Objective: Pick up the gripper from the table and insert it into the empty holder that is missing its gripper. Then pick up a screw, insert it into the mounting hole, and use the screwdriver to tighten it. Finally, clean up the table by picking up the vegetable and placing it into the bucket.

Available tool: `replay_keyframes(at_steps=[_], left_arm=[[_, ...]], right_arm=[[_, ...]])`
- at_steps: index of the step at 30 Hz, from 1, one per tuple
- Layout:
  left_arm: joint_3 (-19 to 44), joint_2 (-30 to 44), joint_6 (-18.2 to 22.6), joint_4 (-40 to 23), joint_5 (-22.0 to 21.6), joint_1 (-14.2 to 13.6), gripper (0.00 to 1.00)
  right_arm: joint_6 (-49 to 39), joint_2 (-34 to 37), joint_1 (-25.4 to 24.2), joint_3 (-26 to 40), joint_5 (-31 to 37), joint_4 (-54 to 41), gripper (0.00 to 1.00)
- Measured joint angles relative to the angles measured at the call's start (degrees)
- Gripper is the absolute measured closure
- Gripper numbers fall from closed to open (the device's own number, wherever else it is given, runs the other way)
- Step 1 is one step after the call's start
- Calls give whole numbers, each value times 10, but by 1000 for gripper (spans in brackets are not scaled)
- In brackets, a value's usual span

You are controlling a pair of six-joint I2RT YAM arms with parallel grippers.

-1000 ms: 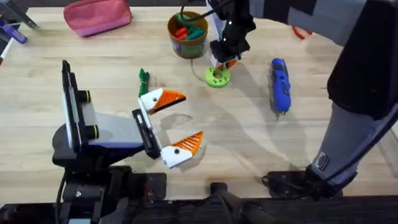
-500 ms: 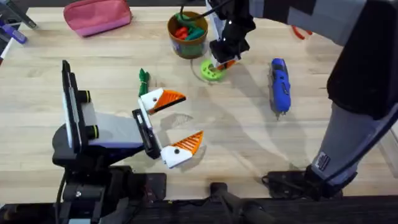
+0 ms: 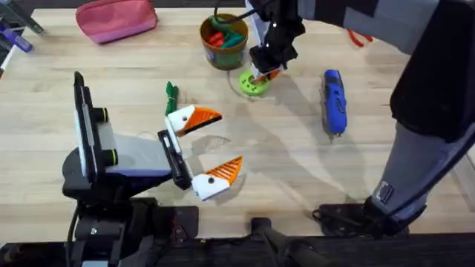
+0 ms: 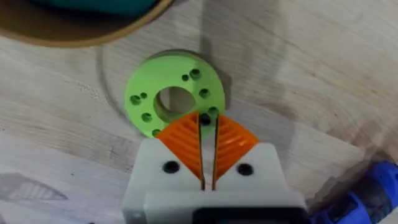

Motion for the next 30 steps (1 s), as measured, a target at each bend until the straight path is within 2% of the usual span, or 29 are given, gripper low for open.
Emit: replay_keyframes(at_steps=[12,30], left_arm=[[0,0,0,0,0,0,16],[0,0,0,0,0,0,15]], right_arm=[[-1,0,0,0,0,9,905],[-1,0,1,0,0,6,997]])
